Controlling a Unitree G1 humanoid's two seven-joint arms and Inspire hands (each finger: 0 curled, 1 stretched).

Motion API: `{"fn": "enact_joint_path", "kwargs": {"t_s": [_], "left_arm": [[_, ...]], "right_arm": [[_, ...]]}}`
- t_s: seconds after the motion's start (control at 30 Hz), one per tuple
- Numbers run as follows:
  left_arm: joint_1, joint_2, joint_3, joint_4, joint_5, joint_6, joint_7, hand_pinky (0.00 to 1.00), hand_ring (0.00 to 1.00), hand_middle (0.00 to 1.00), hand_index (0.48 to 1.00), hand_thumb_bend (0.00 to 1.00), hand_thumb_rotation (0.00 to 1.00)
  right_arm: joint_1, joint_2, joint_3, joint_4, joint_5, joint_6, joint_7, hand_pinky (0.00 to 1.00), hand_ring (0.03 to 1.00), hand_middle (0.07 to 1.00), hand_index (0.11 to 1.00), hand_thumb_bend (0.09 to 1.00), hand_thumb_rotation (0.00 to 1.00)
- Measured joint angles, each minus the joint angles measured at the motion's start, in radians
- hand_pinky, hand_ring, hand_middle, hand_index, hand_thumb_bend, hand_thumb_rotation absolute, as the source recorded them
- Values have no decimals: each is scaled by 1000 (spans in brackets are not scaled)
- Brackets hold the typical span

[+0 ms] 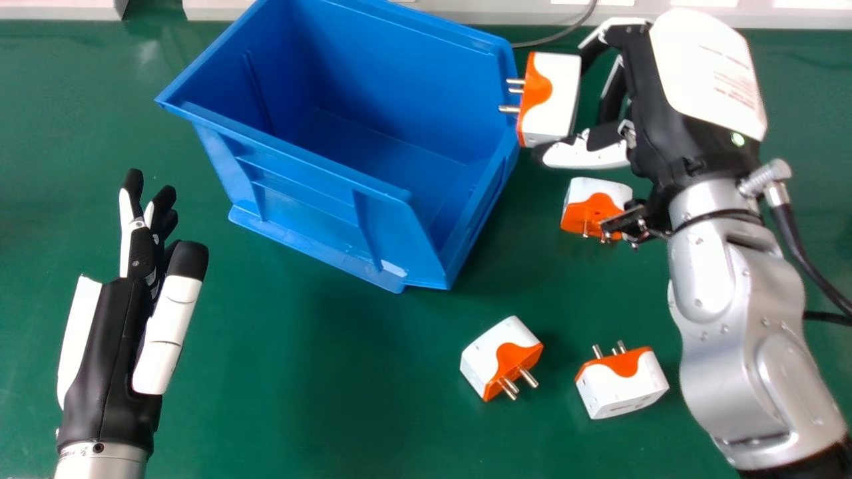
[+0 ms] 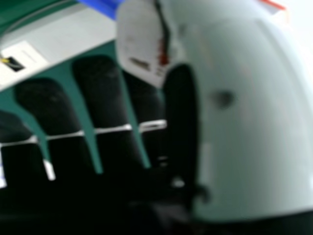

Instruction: Pick all objects and put in blue box

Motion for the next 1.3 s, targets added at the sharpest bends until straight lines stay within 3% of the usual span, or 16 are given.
{"fn": "enact_joint_path", "kwargs": {"t_s": [0.07,0.17,0.3,0.47,0.6,0.73,0.9,1.07,1.1,1.17,1.23,1.3], "left_arm": [[5,0,2,-2,4,1,8,933,983,990,993,805,1000],[4,-1,-3,-9,15,2,8,925,977,984,987,805,1000],[8,-2,-3,-19,16,7,12,923,975,982,986,808,1000],[18,-8,-7,-34,17,17,16,918,970,976,981,813,1000],[25,-10,-9,-49,26,30,24,909,964,971,977,815,1000],[30,-15,-13,-61,27,37,27,892,956,964,970,819,1000],[45,-23,-16,-74,34,44,32,879,948,959,966,820,1000],[47,-24,-16,-74,34,46,32,866,941,953,962,824,1000],[47,-25,-16,-76,34,47,32,863,940,952,960,826,1000],[48,-25,-16,-77,34,47,32,860,938,950,959,834,1000],[48,-26,-16,-78,34,47,30,858,939,950,957,847,1000],[48,-26,-16,-77,34,47,30,860,941,950,958,854,1000]], "right_arm": [[-46,21,19,56,-3,-7,2,151,229,342,361,402,201],[-102,47,41,133,0,-31,2,117,191,299,324,397,168],[-150,76,55,206,11,-74,-1,71,143,255,289,399,149],[-219,114,81,333,12,-109,-27,77,156,281,369,398,143],[-263,155,97,438,36,-141,-42,63,139,261,423,410,85],[-321,185,119,532,36,-146,-51,67,149,263,368,422,44],[-383,209,136,646,42,-159,-71,77,158,268,421,449,74],[-401,220,136,695,54,-180,-87,119,205,308,456,476,110],[-401,222,137,697,54,-178,-87,221,308,400,510,484,192],[-403,224,141,697,54,-169,-86,317,407,499,570,509,349],[-406,226,146,697,54,-157,-85,431,544,634,634,541,573],[-408,225,149,696,54,-152,-83,511,621,706,678,551,656]]}}
